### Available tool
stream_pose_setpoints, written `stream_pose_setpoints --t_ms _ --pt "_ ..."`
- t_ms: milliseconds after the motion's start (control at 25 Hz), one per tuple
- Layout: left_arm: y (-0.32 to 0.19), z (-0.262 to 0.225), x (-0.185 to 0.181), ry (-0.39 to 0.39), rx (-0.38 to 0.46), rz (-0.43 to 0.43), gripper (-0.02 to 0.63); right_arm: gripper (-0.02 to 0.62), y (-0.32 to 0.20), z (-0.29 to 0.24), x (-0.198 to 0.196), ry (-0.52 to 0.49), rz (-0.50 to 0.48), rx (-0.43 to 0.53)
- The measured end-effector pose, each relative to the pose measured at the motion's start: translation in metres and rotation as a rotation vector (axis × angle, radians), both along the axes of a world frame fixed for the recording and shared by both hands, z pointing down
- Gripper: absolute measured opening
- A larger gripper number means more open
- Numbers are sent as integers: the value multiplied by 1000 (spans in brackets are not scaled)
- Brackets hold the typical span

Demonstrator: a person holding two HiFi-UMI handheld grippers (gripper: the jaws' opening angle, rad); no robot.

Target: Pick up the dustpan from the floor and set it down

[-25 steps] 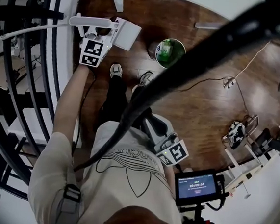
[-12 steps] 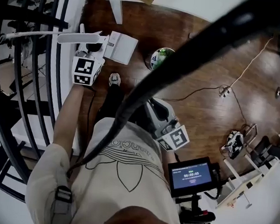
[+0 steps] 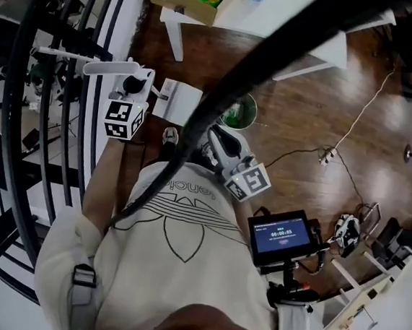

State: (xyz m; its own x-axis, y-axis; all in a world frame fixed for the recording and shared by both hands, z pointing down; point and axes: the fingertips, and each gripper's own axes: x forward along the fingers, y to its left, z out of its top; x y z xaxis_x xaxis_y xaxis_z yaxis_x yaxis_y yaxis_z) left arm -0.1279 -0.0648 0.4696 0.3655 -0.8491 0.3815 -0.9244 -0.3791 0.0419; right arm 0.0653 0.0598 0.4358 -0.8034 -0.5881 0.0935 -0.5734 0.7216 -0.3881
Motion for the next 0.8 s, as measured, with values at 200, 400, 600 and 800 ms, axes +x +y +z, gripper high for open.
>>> stream_pose_setpoints --t_ms 200,400,600,800 --pt "1 -21 -1 9 29 4 84 43 1 -12 -8 5 -44 34" --pt "1 -25 7 -8 22 22 83 43 -8 -23 0 -16 -12 42" --pt "9 -17 8 -13 35 23 84 43 -2 -15 5 -6 -6 48" --pt "8 -14 5 -18 38 21 84 43 2 -12 7 -2 5 47"
